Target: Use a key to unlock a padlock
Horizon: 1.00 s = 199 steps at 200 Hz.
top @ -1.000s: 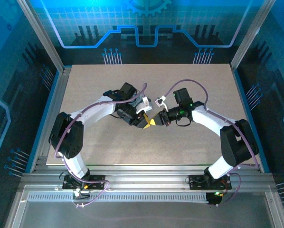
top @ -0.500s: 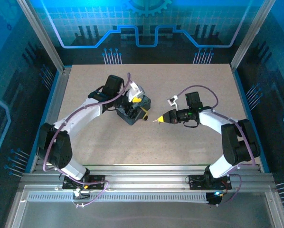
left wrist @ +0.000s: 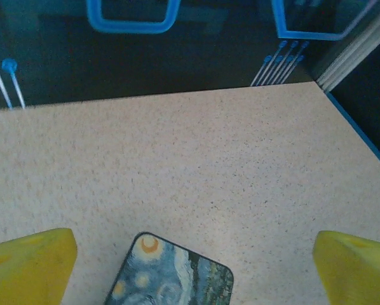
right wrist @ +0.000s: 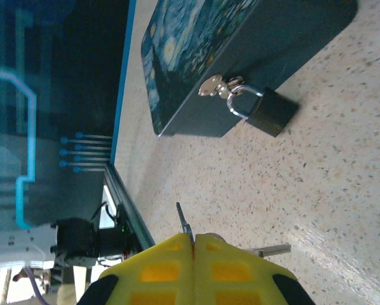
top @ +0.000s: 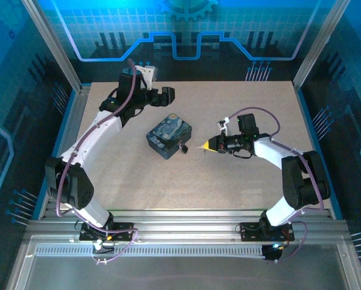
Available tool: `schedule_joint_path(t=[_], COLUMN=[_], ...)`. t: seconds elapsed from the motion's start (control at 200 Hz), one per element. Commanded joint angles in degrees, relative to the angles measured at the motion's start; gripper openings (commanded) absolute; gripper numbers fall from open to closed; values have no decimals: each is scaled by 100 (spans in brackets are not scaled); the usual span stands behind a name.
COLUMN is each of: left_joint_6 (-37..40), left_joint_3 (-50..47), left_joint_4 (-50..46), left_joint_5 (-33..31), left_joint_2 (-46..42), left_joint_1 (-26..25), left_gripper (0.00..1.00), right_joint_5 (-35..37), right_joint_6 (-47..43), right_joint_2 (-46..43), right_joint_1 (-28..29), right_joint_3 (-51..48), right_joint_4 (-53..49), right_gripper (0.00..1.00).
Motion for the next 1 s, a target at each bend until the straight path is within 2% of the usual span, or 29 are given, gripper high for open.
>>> schedule_joint_path(t=[0.0, 0.155, 0.31, 0.435, 0.65, 0.805, 0.99], left_joint_6=[-1617, -2918, -4610, -5201, -5926, -5905, -5659], left_joint_3=[-383, -1231, -1494, -1380, -1032, -599, -434], left_joint_4=[-844, -1062, -1396, -1404, -1354, -1397, -1301], left_joint_5=[-708, -2252, -2712, -3054, -3188, -3555, -3593], left_joint_2=[-85, -501, -97, 524, 1444, 1909, 2180], left_joint_1=[-204, -1275, -2217, -2690, -2732, -2640, -2270], left_gripper=[89, 86, 87, 89, 84, 82, 82], right_joint_5=[281, 376, 524, 562, 639, 582, 580], right_joint_6=[396, 524, 629, 784, 596, 430, 228], right_joint_2=[-41, 97, 338, 339, 99, -7, -146], right_joint_1=[-103, -161, -228, -375, -642, -849, -900], right_joint_3=[191, 388, 442, 202, -173, -269, -326], right_joint_4=[44, 35, 59, 286, 103, -55, -202], right_gripper=[0, 0, 0, 0, 0, 0, 0])
